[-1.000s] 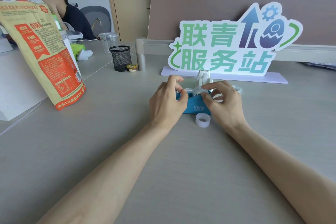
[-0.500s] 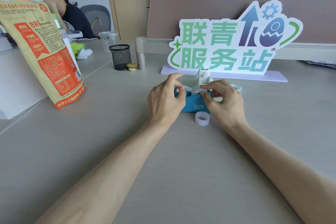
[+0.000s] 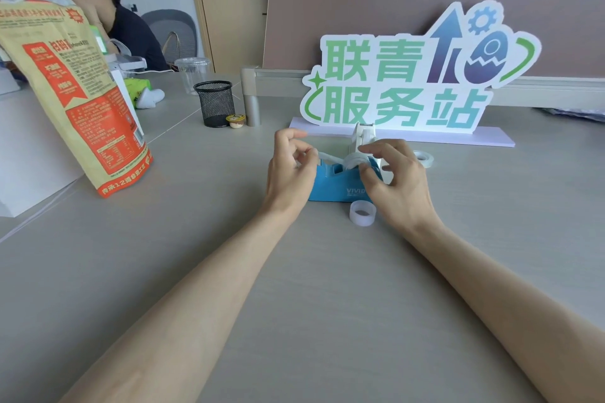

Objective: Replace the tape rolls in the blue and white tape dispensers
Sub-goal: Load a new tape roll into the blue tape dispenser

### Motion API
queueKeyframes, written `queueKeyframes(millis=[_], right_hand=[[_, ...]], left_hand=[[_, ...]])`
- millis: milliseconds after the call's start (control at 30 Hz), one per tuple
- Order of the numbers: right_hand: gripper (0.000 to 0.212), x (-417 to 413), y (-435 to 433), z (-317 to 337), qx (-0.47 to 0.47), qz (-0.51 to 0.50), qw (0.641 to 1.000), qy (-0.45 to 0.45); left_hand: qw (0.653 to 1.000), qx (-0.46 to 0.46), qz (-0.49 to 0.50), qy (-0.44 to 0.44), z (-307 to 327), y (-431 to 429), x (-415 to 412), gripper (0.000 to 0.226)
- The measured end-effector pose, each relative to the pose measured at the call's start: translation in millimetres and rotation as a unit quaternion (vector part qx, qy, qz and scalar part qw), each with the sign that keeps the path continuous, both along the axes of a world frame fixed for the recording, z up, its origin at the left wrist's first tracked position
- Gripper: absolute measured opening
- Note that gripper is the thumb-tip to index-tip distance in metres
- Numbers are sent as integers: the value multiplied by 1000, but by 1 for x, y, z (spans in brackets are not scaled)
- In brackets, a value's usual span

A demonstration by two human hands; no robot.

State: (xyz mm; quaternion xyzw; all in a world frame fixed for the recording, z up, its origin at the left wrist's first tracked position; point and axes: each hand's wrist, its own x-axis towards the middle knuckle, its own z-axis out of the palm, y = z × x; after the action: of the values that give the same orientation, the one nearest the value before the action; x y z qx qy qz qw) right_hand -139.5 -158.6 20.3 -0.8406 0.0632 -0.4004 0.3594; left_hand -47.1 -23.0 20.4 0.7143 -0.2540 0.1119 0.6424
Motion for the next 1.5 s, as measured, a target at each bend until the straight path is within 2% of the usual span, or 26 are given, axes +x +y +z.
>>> queueKeyframes(millis=[267,467,833,1033,1300,1500], right_hand=[[20,2,-3,-1,11,2,1000,11],[23,2,-2,-2,6,1,1000,17],[25,4,-3,-3,5,-6,1000,23],[27,5,-4,-4,-29,1,999,30],[28,5,-5,-5,-47,-1,998,29],[28,6,-5,-6,-45,-5,999,27]], left_hand=[[999,-17,34,-4,1,1,2,22],[996,-2,87,-20,-2,0,2,22],[992,35,123,-6,-3,1,3,18],[990,24,139,-10,-3,1,3,19],[981,79,179,2,-4,1,3,17],[973,108,201,-28,-3,1,0,16]])
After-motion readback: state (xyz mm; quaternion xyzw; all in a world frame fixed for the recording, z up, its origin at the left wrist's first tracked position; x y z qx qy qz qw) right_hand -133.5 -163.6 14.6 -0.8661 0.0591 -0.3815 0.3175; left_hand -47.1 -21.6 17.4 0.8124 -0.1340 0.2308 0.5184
